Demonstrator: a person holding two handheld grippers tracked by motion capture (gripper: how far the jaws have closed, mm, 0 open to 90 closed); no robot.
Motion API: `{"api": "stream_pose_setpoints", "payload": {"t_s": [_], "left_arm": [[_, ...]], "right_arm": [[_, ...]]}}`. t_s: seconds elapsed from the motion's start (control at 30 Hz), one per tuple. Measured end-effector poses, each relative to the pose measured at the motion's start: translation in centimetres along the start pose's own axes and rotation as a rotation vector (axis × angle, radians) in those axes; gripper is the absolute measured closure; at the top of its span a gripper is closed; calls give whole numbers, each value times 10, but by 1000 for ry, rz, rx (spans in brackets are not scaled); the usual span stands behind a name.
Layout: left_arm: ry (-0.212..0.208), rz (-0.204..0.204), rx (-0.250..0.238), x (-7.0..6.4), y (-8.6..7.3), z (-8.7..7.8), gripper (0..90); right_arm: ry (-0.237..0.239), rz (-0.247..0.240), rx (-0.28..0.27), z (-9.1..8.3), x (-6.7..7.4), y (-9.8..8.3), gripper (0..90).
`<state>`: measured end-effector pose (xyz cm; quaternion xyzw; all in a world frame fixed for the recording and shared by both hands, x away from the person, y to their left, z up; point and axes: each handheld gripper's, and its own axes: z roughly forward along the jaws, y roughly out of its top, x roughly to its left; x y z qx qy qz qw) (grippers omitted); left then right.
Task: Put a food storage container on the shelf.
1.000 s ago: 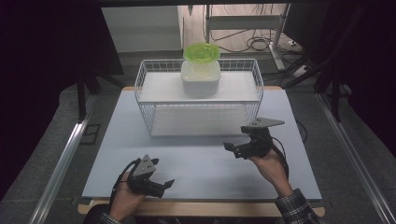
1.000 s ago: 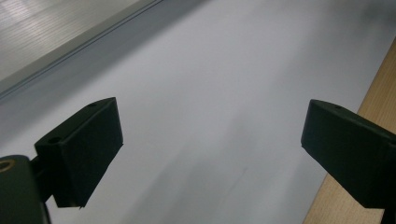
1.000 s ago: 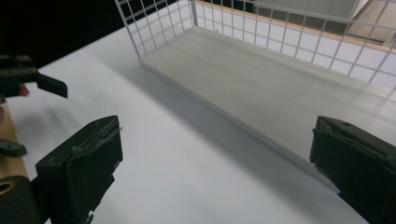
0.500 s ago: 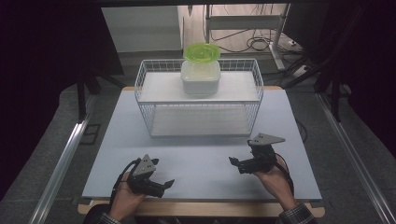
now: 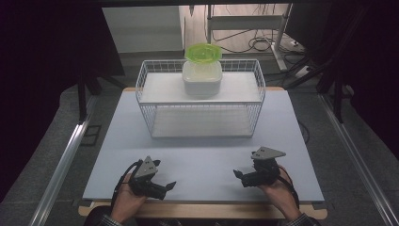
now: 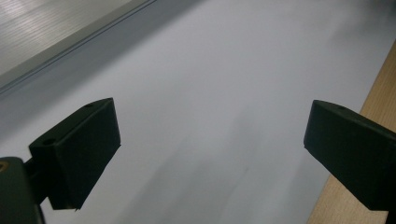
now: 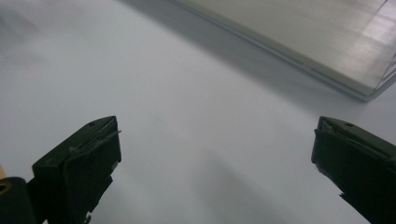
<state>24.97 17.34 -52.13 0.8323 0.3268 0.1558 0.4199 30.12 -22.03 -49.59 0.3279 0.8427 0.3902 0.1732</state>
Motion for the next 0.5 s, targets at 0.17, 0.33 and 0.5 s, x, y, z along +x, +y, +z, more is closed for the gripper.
{"api": "stream_pose_setpoints", "payload": {"t_s": [0.17, 0.33, 0.5], "left_arm": [[-1, -6, -2, 1, 0, 0, 32], [-7, -9, 11, 1, -1, 2, 31], [-6, -10, 6, 1, 0, 2, 30]], "right_arm": [[-3, -13, 34, 1, 4, -8, 13], [2, -1, 63, 1, 4, -15, 13], [-4, 5, 44, -2, 2, -15, 13]]}}
